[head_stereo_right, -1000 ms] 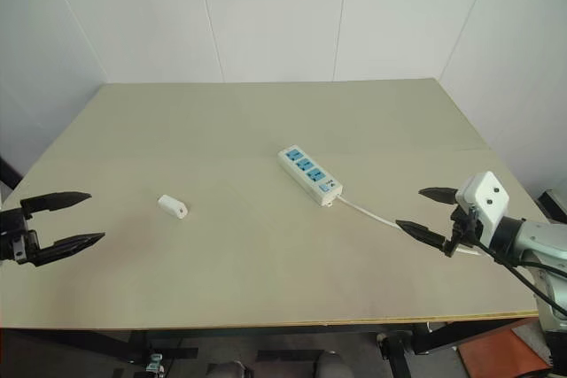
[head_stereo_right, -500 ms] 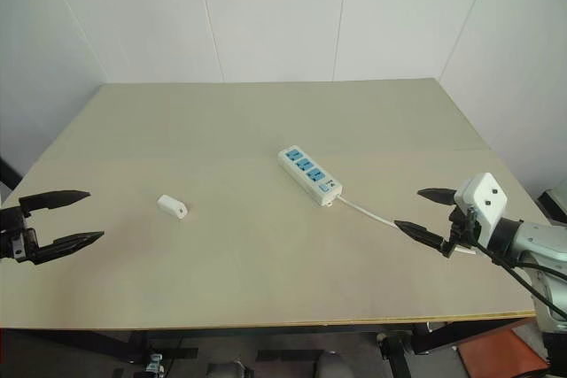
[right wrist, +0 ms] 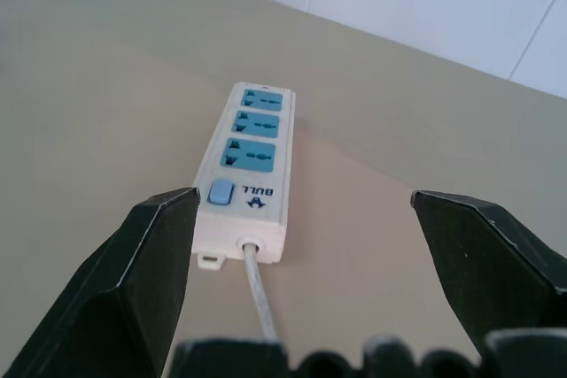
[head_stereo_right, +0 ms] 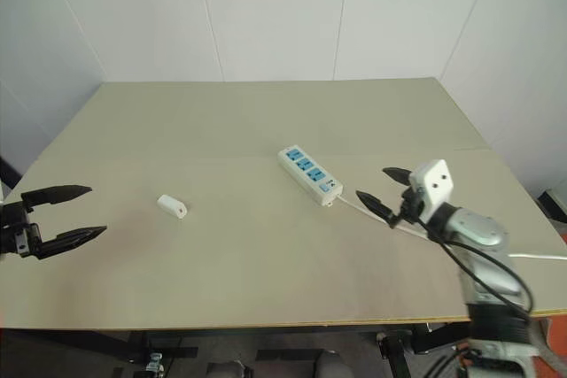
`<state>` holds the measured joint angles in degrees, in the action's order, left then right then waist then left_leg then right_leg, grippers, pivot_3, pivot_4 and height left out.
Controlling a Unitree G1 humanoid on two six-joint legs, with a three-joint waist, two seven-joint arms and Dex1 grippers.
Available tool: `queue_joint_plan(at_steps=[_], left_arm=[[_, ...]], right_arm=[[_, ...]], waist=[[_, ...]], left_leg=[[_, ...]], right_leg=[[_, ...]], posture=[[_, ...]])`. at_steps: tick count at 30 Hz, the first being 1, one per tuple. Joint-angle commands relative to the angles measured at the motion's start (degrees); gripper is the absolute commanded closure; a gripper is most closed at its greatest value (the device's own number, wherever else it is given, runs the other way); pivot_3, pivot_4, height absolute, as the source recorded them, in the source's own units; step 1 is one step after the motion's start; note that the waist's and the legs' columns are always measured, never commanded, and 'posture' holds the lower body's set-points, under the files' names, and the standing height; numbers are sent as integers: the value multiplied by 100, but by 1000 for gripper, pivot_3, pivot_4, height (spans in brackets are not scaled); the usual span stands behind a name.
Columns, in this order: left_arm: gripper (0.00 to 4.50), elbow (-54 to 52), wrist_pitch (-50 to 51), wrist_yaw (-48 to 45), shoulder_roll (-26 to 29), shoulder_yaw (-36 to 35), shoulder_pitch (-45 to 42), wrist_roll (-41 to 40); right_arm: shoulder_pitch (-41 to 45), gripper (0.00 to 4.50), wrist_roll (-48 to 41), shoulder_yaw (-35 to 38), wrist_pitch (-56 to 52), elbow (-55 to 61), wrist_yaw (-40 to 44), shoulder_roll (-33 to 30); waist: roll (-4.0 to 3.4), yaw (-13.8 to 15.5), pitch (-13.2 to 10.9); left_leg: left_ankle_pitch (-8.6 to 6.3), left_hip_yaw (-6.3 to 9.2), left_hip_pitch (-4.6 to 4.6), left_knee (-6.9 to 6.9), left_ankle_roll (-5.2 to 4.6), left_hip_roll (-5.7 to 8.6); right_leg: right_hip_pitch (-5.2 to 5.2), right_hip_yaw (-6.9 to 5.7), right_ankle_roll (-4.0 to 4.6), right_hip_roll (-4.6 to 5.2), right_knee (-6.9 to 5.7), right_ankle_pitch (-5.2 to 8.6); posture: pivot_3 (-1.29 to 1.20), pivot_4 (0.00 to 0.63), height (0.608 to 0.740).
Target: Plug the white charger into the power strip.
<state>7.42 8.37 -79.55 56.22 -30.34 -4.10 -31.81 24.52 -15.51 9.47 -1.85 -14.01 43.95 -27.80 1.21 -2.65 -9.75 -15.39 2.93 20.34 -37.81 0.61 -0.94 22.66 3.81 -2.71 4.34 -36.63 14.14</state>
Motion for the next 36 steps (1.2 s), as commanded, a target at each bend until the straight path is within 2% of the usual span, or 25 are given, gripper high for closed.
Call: queue_joint_plan(at_steps=[1,13,21,36], left_arm=[[9,-495,126,-44,-57,105,67,-204],[9,-896,279,116,-321,657,-93,-221],[9,-967,312,117,-358,802,-199,-266],[9,-1028,304,263,-530,1140,-484,-251]], right_arm=[[357,0,154,-10,541,-494,-449,346],[1097,0,536,-469,1530,-2185,-415,978],[1646,0,713,-542,2010,-3338,-416,1046],[1873,0,694,-556,2167,-3922,-153,1244]], waist=[[-2,3,-1],[-3,-72,-2],[-3,-140,-2],[-3,-158,-2]], left_leg=[[0,0,1,0,0,1],[0,0,2,2,0,1],[0,2,3,4,0,1],[0,3,-6,5,0,0]], right_leg=[[3,1,0,1,-3,0],[11,6,2,0,-8,-1],[14,7,2,-1,-6,-1],[8,9,3,-3,-10,-2]], posture=[[0,150,740],[0,150,740],[0,150,740],[0,150,740]])
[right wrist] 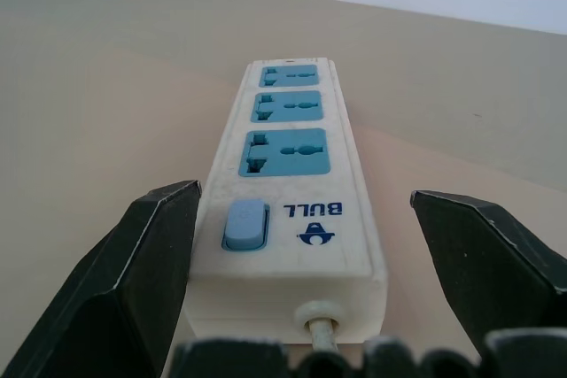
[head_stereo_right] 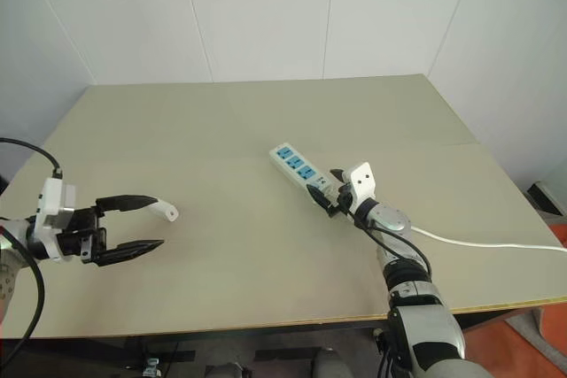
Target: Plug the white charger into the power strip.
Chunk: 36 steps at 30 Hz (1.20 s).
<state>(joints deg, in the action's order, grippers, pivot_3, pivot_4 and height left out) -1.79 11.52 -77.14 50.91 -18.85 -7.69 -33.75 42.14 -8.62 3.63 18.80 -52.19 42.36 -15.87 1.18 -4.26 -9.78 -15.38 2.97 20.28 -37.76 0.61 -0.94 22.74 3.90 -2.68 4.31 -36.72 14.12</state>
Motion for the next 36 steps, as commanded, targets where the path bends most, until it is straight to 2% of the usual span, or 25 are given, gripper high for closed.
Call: queue_joint_plan(at_steps=[1,12,19,36], left_arm=[[9,-106,-15,28,-15,19,-141,-47],[9,-84,-19,49,-79,96,-211,-50],[9,-83,-67,42,-89,150,-168,16],[9,-107,-74,76,-130,152,-158,6]], right_arm=[[128,0,18,25,115,-156,15,54],[186,0,-246,139,-127,-87,511,104],[279,0,58,57,134,-287,111,128],[488,0,57,156,207,-691,-38,246]], waist=[[0,2,0],[-1,-1,-1],[-1,0,-1],[-1,4,-1]], left_leg=[[0,0,0,0,0,0],[0,0,6,1,0,1],[0,0,5,1,0,1],[0,0,6,2,0,1]], right_leg=[[0,0,0,0,0,0],[8,2,0,1,2,0],[8,2,0,1,-1,0],[9,3,0,1,1,0]], posture=[[0,150,740],[0,150,740],[0,150,740],[0,150,740]])
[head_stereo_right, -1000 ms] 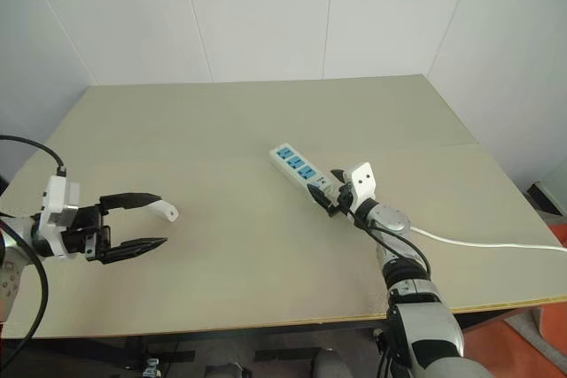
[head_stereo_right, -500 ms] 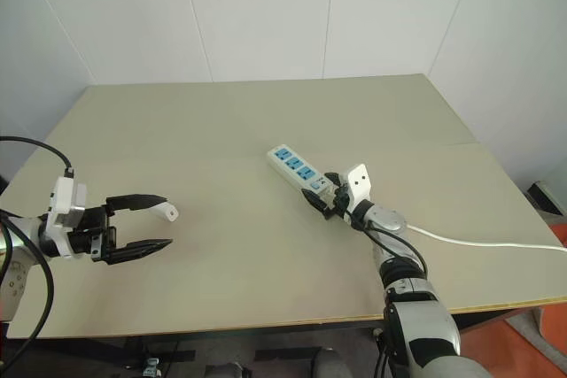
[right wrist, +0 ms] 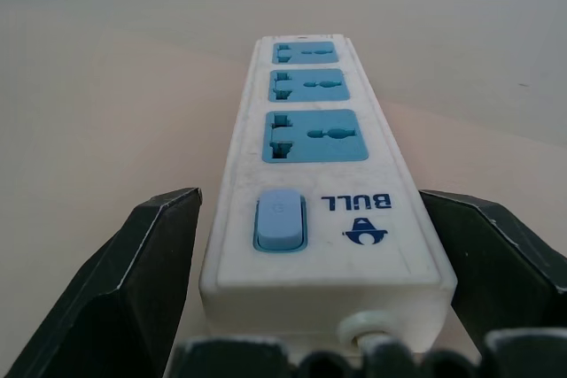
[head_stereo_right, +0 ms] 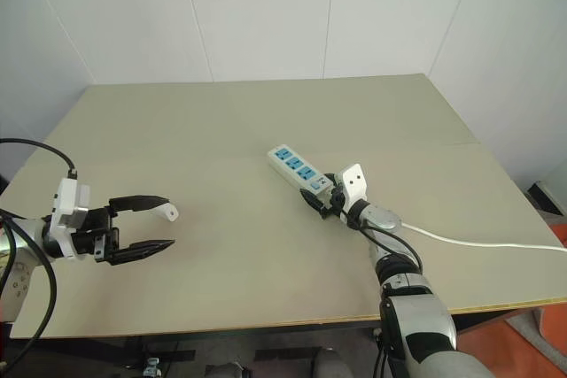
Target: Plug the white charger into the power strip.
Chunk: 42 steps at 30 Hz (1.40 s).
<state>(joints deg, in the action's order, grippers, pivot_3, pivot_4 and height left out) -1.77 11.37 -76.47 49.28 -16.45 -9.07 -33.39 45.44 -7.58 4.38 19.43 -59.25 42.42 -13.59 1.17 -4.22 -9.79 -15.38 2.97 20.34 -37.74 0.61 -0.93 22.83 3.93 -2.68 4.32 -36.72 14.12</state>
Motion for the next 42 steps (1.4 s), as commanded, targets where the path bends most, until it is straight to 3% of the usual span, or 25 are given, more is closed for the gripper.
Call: queue_joint_plan(at_steps=[1,4,9,15,21,27,31,36,39,42], left_arm=[[9,-106,-64,11,30,-81,-23,-25],[9,-100,-68,23,16,-68,-37,-19],[0,-116,-70,52,-10,-40,-33,-6],[0,-155,-81,95,-40,-17,29,8],[0,-202,-84,107,6,-86,70,-2],[0,-78,-155,-25,169,-71,-157,62],[0,184,-144,-120,331,149,-528,275],[0,984,-609,-672,813,901,-1450,1137],[0,2114,-1491,-1396,1105,1773,-2878,2024],[0,3373,-2310,-1603,1277,3163,-4586,2532]], right_arm=[[159,0,-26,74,156,-1,-61,24],[158,0,2,65,184,-52,-101,46],[132,1104,53,52,240,-113,-234,71],[80,1098,47,40,318,-84,-156,94],[-163,1098,-354,67,76,433,1023,-17],[-1010,1098,-1065,-232,-781,2270,2839,-326],[-1481,1098,-1084,-545,-1115,3147,3282,-573],[-1632,1098,-1020,-696,-1256,3434,3376,-725],[-1535,1098,-932,-783,-1306,3310,3389,-778],[-1418,1098,-870,-871,-1303,3082,3458,-771]], waist=[[0,1,0],[0,0,0],[0,-4,0],[0,-5,0],[-1,-6,-1],[-1,20,-1],[-1,24,-1],[1,17,-2],[14,45,-10],[18,78,-12]], left_leg=[[0,0,0,0,0,0],[0,0,0,0,0,0],[0,0,0,0,0,0],[0,0,-1,0,0,0],[0,0,2,2,0,-1],[0,1,20,1,0,0],[0,2,23,0,1,0],[1,1,19,-1,2,0],[5,4,30,-2,6,1],[6,8,45,-8,8,3]], right_leg=[[0,0,0,0,0,0],[0,0,0,0,0,0],[1,0,0,0,0,0],[0,1,0,0,-1,0],[3,1,0,-1,1,0],[21,0,0,0,-1,0],[23,-2,-1,0,-2,0],[23,0,0,-7,-5,-1],[28,-4,4,-14,-2,-4],[32,-10,1,-13,6,-6]], posture=[[0,150,740],[0,150,740],[0,150,740],[0,150,740],[0,150,740],[0,150,740],[0,150,740],[0,150,740],[0,150,740],[0,150,740]])
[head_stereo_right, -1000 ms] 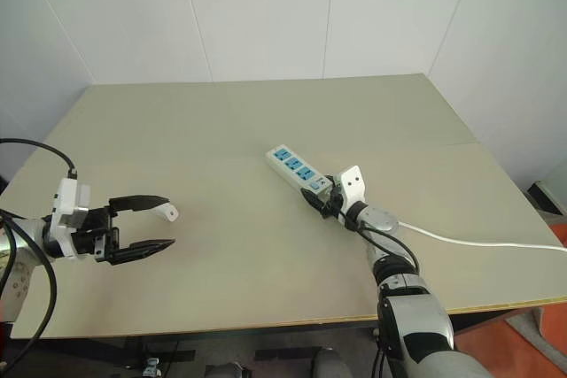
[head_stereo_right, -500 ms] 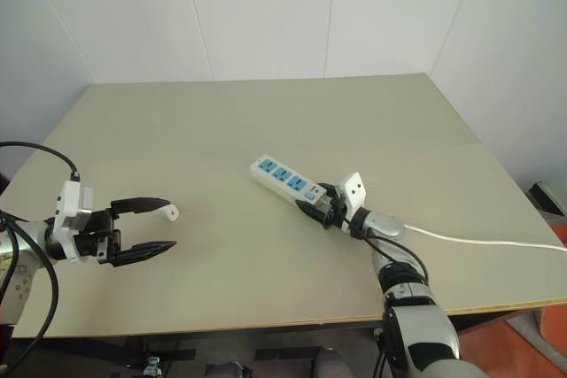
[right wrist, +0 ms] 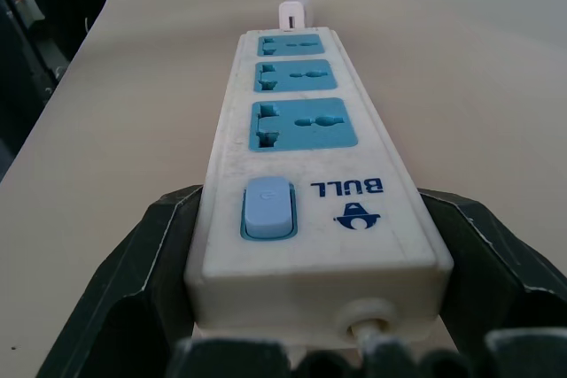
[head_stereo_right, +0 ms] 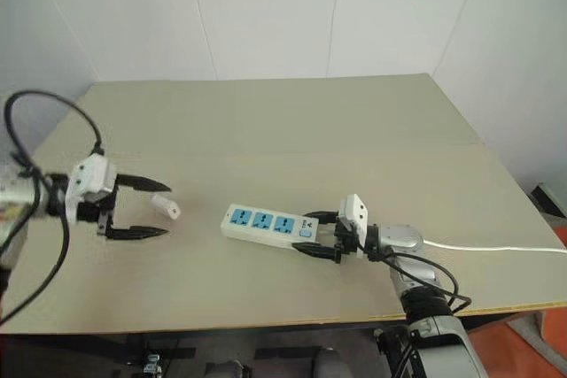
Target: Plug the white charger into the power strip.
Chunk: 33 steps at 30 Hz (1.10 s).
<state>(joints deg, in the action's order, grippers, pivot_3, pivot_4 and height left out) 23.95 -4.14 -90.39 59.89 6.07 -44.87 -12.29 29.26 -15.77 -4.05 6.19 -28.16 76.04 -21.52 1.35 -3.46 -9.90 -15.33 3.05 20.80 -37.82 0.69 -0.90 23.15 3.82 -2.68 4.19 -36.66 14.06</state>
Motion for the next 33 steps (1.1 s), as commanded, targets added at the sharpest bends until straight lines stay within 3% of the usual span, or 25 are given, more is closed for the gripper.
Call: queue_joint_plan(at_steps=[1,3,6,11,20,33], left_arm=[[0,1155,-976,-211,259,1434,-1505,504],[0,2003,-1554,-211,183,2577,-2624,870],[0,3275,-2376,-211,-296,3690,-3843,1471],[0,4598,-3445,-211,-943,4694,-4654,2473],[0,5306,-3521,-211,-1569,4564,-4623,2715],[0,5213,-3710,-211,-1650,3998,-3946,3366]], right_arm=[[240,1098,-39,-43,29,-96,119,32],[303,1098,21,-77,111,-244,130,66],[379,1098,132,-106,215,-466,87,117],[299,1098,153,-122,175,-458,41,118],[52,1098,241,-129,146,-210,-294,101],[-105,1098,252,-199,78,-9,-679,133]], waist=[[0,2,0],[0,-14,0],[2,-34,-2],[3,-64,-4],[7,-46,-7],[7,-51,-7]], left_leg=[[0,0,4,-1,0,3],[0,-1,10,-3,-1,7],[0,1,24,-7,-2,8],[-1,0,25,-7,-3,6],[-1,2,34,-10,-4,8],[0,5,30,-11,-4,8]], right_leg=[[0,0,-1,2,2,0],[3,2,-3,6,2,1],[9,2,-8,5,-1,2],[16,4,-11,2,0,4],[22,6,-15,5,-6,5],[20,5,-14,5,-12,4]], posture=[[0,150,740],[0,150,740],[0,150,740],[0,150,740],[0,150,740],[0,150,740]])
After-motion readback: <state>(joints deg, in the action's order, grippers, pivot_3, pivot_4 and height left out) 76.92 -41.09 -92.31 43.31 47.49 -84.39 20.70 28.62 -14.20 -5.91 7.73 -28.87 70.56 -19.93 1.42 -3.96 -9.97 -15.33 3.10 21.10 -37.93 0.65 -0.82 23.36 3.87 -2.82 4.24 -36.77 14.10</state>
